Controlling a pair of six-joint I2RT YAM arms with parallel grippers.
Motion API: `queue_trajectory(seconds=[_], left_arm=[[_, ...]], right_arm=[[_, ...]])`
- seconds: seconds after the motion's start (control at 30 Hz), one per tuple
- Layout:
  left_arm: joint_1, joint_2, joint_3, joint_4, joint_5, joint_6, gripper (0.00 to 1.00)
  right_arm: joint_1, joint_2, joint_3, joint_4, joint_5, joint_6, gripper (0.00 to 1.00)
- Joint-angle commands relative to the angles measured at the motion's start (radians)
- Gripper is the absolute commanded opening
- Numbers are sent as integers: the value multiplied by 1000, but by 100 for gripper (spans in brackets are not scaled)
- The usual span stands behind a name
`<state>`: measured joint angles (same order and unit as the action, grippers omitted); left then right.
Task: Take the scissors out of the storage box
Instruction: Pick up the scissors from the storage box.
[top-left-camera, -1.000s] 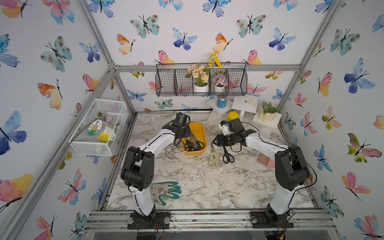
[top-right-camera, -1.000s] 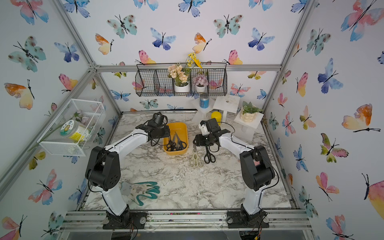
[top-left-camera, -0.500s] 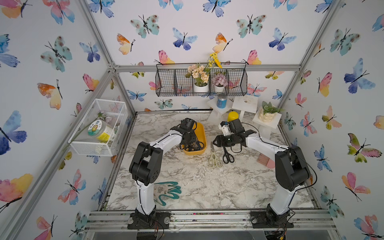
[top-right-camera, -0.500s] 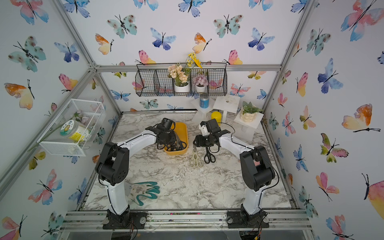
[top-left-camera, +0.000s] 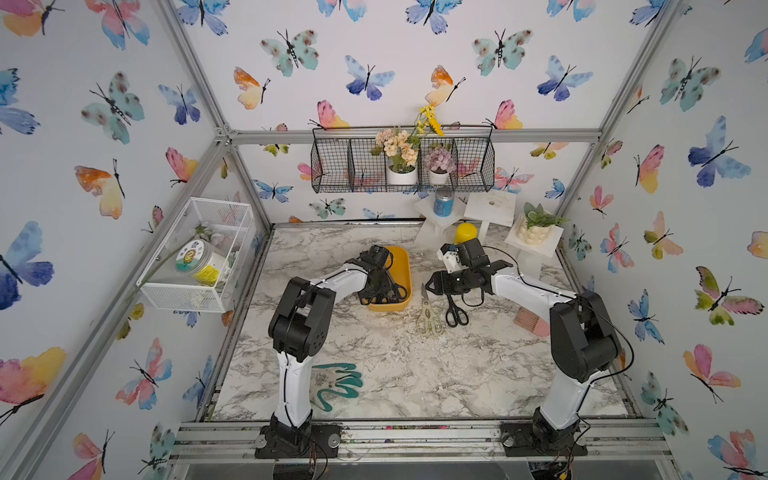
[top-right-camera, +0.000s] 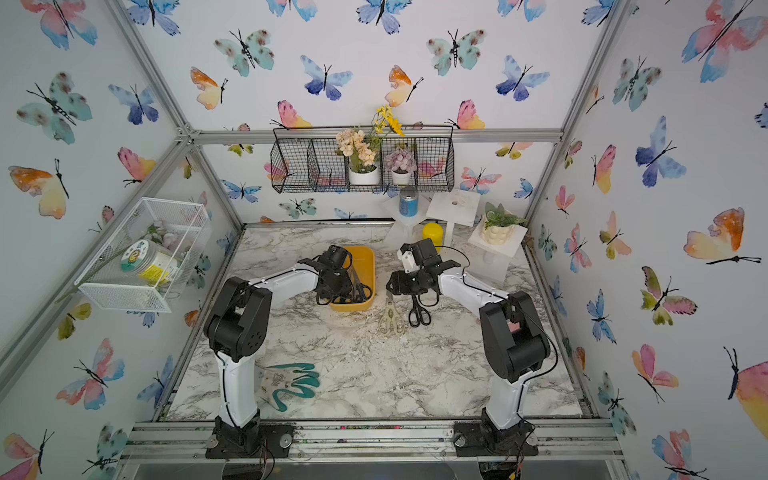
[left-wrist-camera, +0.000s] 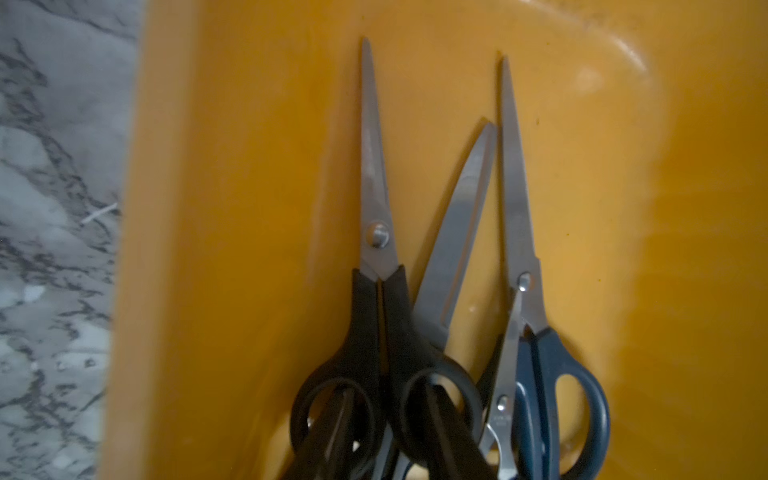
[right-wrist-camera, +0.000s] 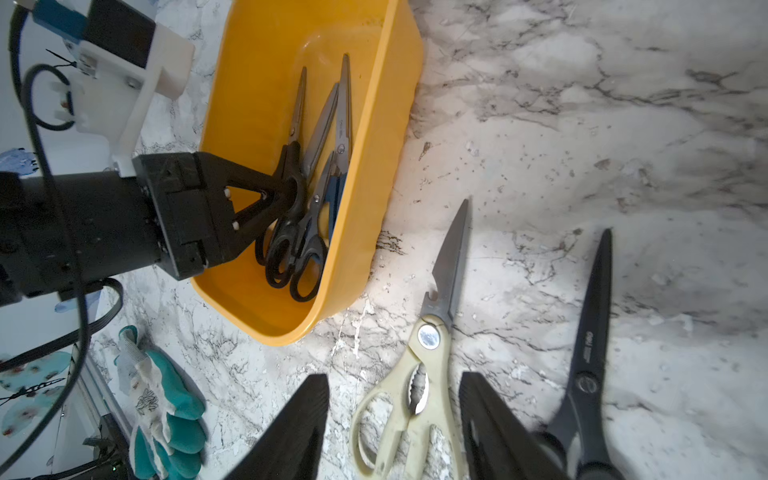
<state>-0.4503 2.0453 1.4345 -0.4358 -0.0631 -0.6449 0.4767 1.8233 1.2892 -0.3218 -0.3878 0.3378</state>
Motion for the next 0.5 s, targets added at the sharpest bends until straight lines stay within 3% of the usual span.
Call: queue_trajectory(seconds=[0.0,0.47], left_arm=[[13,44,18,-52,-25,-18,33],[75,187,188,-46,-37,61,18]], right_arm=[[-5,-8,17,-11,12,-19,56],[-5,27,67,-23,6,-20,56]])
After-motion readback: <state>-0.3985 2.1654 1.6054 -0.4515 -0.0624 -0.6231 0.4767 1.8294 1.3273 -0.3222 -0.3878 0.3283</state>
